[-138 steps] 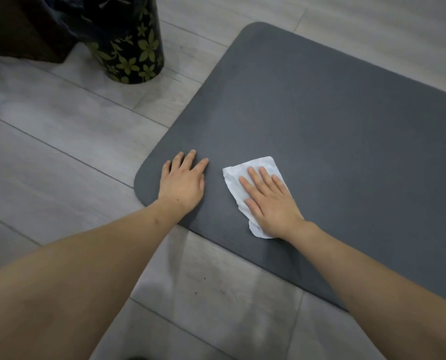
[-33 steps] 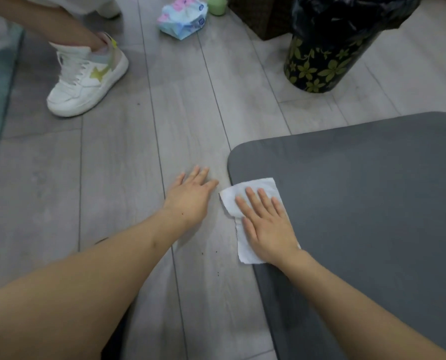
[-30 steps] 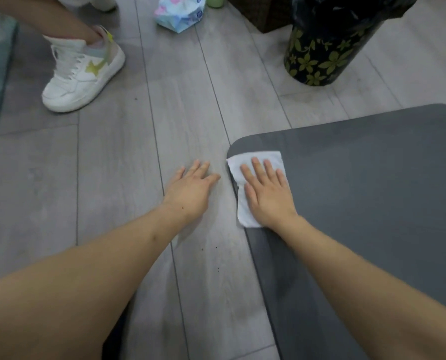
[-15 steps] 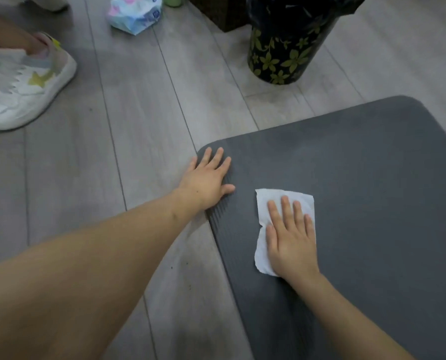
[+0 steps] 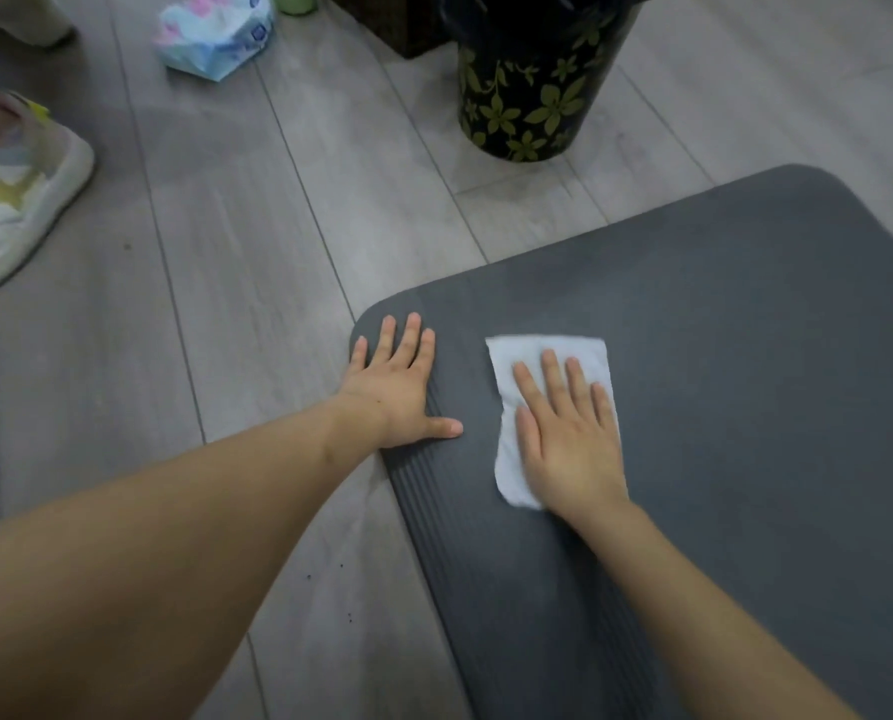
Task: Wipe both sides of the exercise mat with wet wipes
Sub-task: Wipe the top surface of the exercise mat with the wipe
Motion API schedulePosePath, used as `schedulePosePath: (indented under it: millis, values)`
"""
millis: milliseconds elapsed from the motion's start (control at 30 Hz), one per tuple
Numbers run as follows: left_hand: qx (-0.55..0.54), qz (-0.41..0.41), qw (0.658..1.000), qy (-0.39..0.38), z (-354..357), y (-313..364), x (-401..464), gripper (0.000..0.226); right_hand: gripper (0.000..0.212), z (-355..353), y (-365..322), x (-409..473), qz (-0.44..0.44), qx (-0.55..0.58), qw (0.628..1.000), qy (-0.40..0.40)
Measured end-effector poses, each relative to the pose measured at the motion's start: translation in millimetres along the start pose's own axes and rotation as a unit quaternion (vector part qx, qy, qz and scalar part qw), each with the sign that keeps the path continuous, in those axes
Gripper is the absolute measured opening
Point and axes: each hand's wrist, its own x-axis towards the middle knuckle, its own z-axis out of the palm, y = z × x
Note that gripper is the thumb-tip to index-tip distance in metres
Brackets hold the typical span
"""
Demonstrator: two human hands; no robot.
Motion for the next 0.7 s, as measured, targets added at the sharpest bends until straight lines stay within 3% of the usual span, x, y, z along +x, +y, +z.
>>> schedulePosePath:
  millis: [133,467,567,700]
  values:
    - [0.017,0.008,0.999,-0.031,-12,2,-2,0.13,0.059,2,18,-51,0.005,-0.032,0.999,-0.027]
    - [0.046,-0.022,0.998,-0.02,-7,8,3,0.13,0.059,-20,-37,145,-0.056,-0.028,0.997,-0.039]
    - [0.051,-0.026,0.998,-0.024,-9,10,3,0.13,0.059,-17,-26,112,-0.071,-0.019,0.997,-0.031]
    - [0.051,-0.031,0.998,-0.026,-12,13,0,0.129,0.057,3,10,-15,-0.059,-0.032,0.998,-0.013]
